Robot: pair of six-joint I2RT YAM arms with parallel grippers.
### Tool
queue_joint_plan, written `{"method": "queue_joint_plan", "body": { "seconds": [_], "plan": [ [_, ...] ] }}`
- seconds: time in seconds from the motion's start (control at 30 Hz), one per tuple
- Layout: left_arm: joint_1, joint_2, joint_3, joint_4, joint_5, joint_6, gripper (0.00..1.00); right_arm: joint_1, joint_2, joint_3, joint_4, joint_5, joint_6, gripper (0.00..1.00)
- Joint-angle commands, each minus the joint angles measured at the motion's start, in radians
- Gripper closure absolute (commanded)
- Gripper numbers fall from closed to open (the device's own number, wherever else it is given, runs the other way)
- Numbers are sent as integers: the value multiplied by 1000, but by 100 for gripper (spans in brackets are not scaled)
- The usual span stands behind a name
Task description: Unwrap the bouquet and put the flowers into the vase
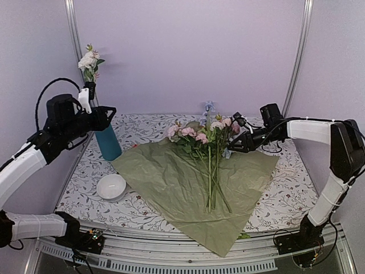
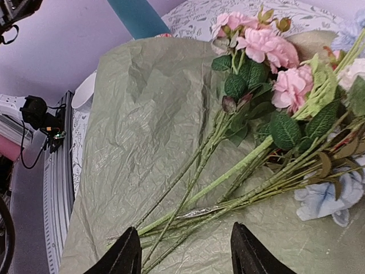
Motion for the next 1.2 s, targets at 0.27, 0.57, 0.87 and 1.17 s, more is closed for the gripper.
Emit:
{"method": "queue_joint_plan", "body": {
  "seconds": [0.27,0.57,0.87,1.17],
  "plan": [
    [-418,274,8,116,34,-75,61,232,123,74,-286,240,-96,47],
    [-545,547,-5,253,73,-92,62,338,128,14,-369,423,-107,45],
    [-555,706,-78,394,147,-186,65,377,173,15,-374,477,-104,45],
    [-568,786,-100,467,175,-229,65,381,232,42,-371,463,-91,59]
  ]
}}
